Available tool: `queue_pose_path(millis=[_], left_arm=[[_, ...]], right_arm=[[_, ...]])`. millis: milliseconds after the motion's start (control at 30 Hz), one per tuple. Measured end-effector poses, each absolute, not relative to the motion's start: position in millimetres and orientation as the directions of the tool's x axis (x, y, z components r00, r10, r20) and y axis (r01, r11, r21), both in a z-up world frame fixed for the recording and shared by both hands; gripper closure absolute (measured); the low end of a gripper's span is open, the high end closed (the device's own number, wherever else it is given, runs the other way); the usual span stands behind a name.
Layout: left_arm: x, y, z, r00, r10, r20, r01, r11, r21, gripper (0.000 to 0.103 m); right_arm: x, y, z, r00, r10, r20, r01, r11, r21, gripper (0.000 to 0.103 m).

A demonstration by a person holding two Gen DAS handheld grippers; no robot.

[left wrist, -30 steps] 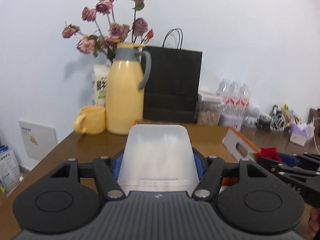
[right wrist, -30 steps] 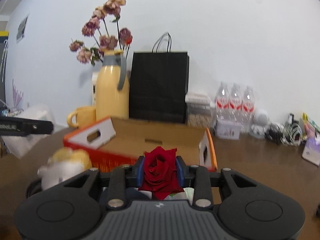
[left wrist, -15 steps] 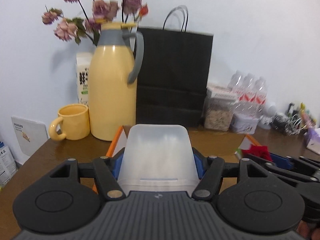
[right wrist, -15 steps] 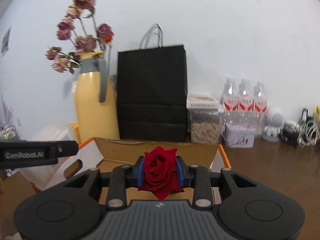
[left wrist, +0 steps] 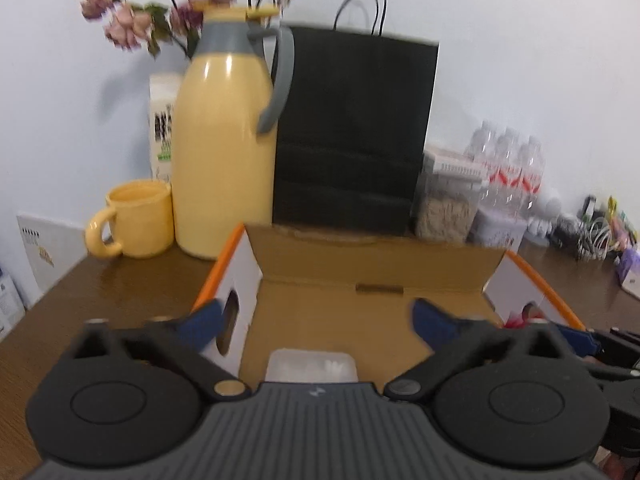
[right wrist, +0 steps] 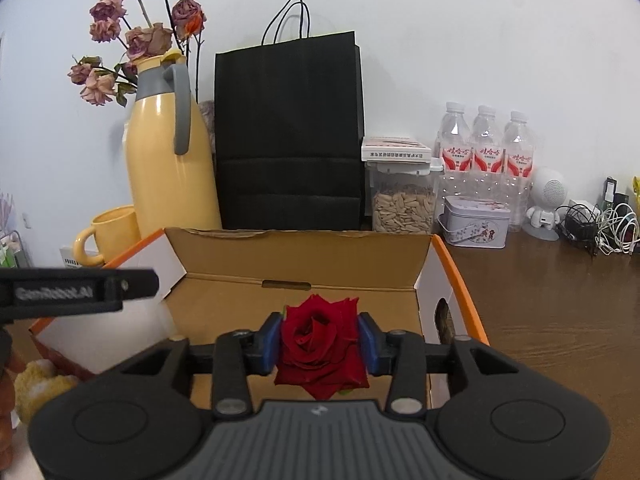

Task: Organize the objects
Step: 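Carry container and rose into the cardboard box and open both tools, then withdraw both tools from the box back over the table items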

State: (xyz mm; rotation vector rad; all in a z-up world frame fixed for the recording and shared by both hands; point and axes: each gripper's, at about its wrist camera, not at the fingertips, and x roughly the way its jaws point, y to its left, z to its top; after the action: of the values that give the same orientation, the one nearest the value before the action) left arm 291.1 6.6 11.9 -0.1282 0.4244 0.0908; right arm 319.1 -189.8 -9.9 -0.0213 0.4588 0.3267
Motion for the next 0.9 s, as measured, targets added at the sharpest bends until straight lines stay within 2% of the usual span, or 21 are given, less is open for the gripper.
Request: queue_pose_path(millis=[33, 67, 100, 133, 900], left_arm=[[289.4, 6.2, 13.4, 0.913, 0.059, -0.405, -0.112, 0.988, -0.107, 0.000], [287.6, 6.0, 14.1, 0.915, 0.058, -0.399, -0.110, 0.988, -0.108, 0.000], [287.2, 5.9, 14.8, 0.916, 0.060, -0.397, -0.111, 0.988, -0.107, 0.000], [286.6, 5.2, 15.0, 0.916, 0.064, -0.396, -0.114, 0.988, -0.104, 0.000], [241.4, 7.5, 41.6, 0.949, 0.074, -0.306, -0.112, 0.987, -0.111, 0.000]], right_arm=[[317.9, -190.5, -9.6, 0.848, 0.304, -0.434, -0.312, 0.949, 0.055, 0.033], [315.8, -191.7, -9.1, 0.853, 0.301, -0.426, -0.307, 0.950, 0.056, 0.024], [313.4, -192.5, -8.1, 0.861, 0.293, -0.415, -0.298, 0.953, 0.054, 0.007], [310.7, -193.2, -7.0, 0.870, 0.287, -0.400, -0.291, 0.955, 0.052, 0.000], [271.1, -198.8, 16.3, 0.905, 0.294, -0.306, -0.307, 0.952, 0.006, 0.000]])
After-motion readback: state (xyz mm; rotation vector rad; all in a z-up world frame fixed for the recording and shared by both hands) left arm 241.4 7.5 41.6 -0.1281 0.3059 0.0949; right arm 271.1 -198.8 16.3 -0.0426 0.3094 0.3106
